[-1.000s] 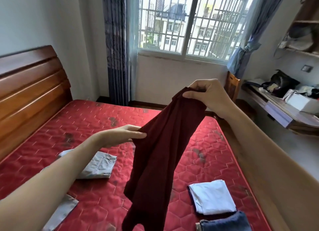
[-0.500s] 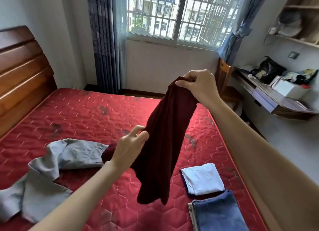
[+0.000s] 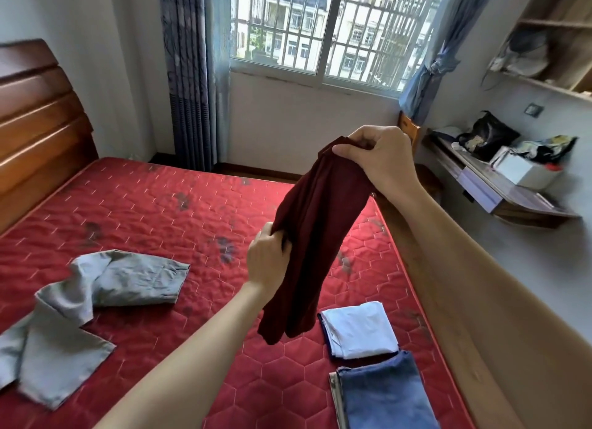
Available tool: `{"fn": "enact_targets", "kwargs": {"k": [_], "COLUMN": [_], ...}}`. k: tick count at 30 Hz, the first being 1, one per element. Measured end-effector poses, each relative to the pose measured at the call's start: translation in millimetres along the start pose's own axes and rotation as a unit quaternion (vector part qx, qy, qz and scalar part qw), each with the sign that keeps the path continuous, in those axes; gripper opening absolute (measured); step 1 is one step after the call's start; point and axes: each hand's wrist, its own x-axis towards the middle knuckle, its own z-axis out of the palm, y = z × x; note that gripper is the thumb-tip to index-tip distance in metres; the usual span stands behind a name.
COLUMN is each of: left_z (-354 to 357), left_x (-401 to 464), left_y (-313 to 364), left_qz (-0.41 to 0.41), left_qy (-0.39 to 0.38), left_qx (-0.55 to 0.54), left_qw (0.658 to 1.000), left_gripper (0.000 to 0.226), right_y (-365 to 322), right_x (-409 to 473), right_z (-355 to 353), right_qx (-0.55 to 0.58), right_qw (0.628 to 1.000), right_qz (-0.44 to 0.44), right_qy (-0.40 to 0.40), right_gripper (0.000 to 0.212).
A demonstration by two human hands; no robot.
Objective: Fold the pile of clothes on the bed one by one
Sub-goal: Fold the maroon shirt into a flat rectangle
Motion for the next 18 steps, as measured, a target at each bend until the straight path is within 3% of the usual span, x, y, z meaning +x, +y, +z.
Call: {"fn": "enact_targets", "kwargs": {"k": [2,5,8,10,14,18], "left_z": [5,19,38,47,54,44], "left_x": [-4,-16,-28,-32,-39,-47], "left_y": [5,18,35,45,59,47], "left_qz": [-0.002,-0.011,-0.025,-0.037,-0.004,0.020], "left_qy": [-0.017,-0.077,-0.068,-0.052,-0.006,-0.039], "left_qx": [-0.025,-0.033,-0.003,0.009,-0.016,-0.055], "left_qw": [1.000,0.996,0.997,0.998,1.000,0.998], "left_gripper": [0.024,0.056,0.068,0.061,0.014,0.011], "right_y": [10,23,32,37,51,75], "right_x": [-5,-15,-27,-35,-47,-55], "right_z": [-11,-25,-37,-45,-64,-79], "right_qx": [0.013,0.039,0.054,0.057,0.061,0.048], "right_qw": [1.000,0.999,0.998,0.998,0.997,0.998], "right_qz": [0.011,0.027,0.023,0.014,0.007,0.024], "right_qy": [0.003,-0.007,-0.025,-0.035,-0.038,-0.034], "right_gripper": [0.019,0.018,0.018,0.018,0.015,0.014]}}
